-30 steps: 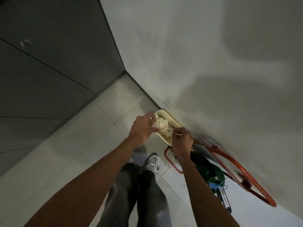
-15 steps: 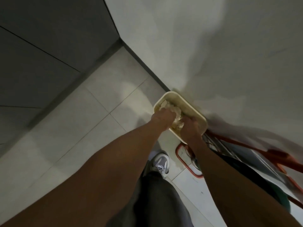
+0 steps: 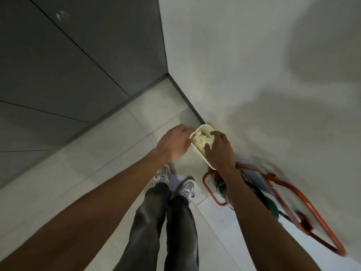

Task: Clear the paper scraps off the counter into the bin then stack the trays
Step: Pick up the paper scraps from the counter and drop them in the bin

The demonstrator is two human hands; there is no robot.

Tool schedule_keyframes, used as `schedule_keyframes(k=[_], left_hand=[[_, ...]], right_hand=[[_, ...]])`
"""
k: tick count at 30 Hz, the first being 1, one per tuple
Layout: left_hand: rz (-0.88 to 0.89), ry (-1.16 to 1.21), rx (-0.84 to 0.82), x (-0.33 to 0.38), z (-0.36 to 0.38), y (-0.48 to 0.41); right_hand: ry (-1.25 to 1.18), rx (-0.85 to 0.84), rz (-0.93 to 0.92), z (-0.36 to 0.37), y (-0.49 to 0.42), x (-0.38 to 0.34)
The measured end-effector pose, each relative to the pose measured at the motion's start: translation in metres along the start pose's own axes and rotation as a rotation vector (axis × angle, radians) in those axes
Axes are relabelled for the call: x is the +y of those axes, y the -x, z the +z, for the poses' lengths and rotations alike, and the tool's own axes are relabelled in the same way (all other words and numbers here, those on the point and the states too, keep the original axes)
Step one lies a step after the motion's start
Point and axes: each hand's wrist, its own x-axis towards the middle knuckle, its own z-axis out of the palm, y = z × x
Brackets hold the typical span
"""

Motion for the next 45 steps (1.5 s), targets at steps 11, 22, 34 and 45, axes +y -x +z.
schedule_keyframes(k=[11,22,34,45], left_hand=[[-0.254,0.121,0.492,-0.007,-0.238,0.233],[-0.573,0.382,0.944,-0.088,-0.347,0.454],[-0.719,0.487,1.068,-0.200,-0.374,0.583],[-0.676,0.353,1.044,-0.340,-0.467,0.502]], right_hand=[[-0.074,0.094,-0.439,-0.171,0.164,-0.244],[-0.117,0.104,-0.753,-0.184,0.269,-0.458],[-0.145,0.021,-0.906,-0.110,0.308,-0.611],[-0.035,-0.022,-0.930,-0.071,0.222,-0.733]])
